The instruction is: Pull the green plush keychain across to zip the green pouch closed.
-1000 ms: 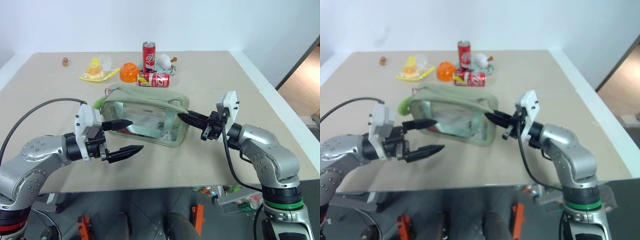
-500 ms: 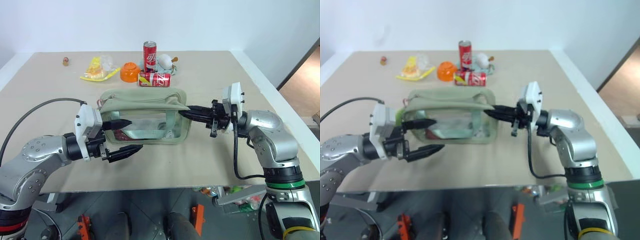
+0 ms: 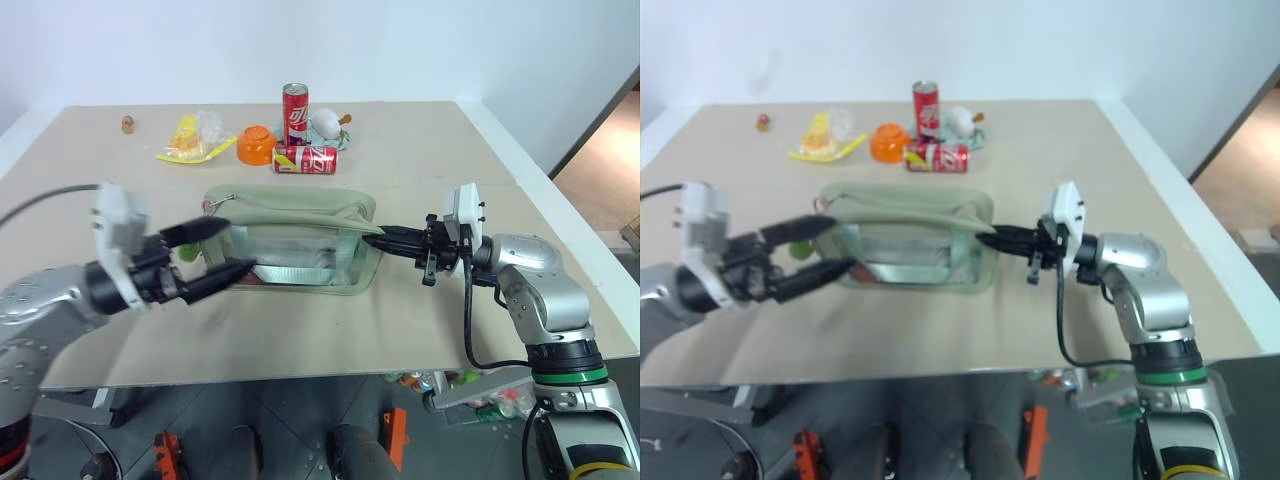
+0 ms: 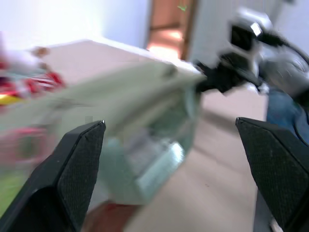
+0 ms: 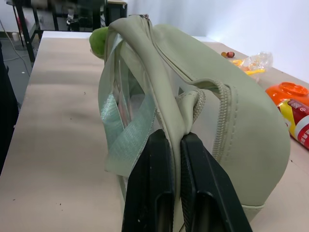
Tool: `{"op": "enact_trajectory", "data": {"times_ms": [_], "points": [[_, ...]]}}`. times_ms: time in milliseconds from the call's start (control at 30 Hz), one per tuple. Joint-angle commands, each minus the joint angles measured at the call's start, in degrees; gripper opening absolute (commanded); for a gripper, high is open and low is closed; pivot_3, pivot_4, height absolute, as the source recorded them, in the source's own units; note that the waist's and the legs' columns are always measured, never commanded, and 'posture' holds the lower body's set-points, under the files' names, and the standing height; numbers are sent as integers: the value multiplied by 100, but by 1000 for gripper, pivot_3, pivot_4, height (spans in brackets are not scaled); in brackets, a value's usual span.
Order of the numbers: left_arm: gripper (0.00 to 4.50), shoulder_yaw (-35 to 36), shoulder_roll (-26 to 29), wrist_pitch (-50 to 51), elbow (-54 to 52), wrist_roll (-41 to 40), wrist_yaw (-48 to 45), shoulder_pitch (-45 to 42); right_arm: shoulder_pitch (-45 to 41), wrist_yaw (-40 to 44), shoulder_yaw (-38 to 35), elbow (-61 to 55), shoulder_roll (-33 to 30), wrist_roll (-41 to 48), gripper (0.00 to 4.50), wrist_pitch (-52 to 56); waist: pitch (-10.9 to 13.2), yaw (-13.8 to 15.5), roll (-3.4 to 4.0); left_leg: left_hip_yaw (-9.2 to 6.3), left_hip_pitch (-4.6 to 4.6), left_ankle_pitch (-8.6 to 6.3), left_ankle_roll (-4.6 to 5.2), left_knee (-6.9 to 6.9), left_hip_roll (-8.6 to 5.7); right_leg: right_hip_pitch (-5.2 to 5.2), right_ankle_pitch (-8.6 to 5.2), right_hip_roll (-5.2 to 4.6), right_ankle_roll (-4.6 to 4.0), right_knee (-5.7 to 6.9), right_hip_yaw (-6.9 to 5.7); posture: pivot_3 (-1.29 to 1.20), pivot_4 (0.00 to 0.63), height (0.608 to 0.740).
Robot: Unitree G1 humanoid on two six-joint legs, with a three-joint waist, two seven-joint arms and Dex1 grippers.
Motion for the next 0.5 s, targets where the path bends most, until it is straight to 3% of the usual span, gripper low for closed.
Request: {"op": "enact_trajectory", "data": {"times_ms": [33, 367, 500], "points": [[4500, 505, 221, 48, 28, -24, 11, 338, -30, -15, -124, -240, -84, 47, 29, 7, 0, 3, 0, 1, 0, 0, 0, 0, -1, 0, 0, -1, 0, 0, -1, 0, 150, 740], [4500, 43, -174, -877, 721, 1473, -42, 625, -276, -88, -53, -351, -27, 86, 29, 193, -1, 13, -2, 9, 0, 2, -3, -1, -2, -3, 4, -3, -7, -1, 2, 0, 150, 740], [3317, -285, -341, -1019, 786, 1715, -147, 620, -218, -107, -88, -411, -77, 79, 0, 214, -1, 13, -2, 11, -1, 1, -4, -2, -2, -4, 7, -4, -12, -1, 3, 0, 150, 740]]}}
